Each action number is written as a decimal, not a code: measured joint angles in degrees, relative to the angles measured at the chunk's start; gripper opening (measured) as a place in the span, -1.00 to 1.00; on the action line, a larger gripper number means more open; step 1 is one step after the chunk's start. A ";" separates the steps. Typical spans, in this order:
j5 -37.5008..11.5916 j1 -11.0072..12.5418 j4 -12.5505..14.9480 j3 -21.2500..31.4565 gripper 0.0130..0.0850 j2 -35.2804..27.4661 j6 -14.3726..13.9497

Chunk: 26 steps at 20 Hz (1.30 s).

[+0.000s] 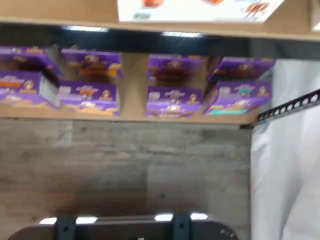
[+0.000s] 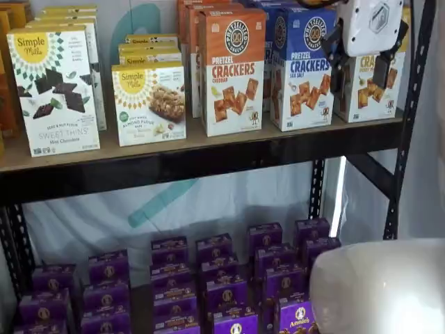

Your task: Retrieve the yellow and white box located on the top shelf, the sixth one from the left

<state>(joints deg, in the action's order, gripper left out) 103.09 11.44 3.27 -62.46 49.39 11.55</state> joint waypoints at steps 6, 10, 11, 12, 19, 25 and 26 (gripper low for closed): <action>-7.75 7.75 -0.01 0.47 1.00 -2.66 6.92; -11.27 11.71 -0.92 -0.75 1.00 -5.52 10.39; -12.13 12.96 -1.61 -1.35 1.00 -6.47 11.48; -12.65 14.13 -2.50 -2.04 1.00 -7.39 12.53; -12.57 20.34 -7.70 -7.38 1.00 -13.33 18.39; -12.26 23.27 -9.81 -10.06 1.00 -16.03 21.16; -12.31 23.59 -10.12 -10.27 1.00 -16.26 21.47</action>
<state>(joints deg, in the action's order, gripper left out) 90.78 35.03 -6.85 -72.74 33.12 33.02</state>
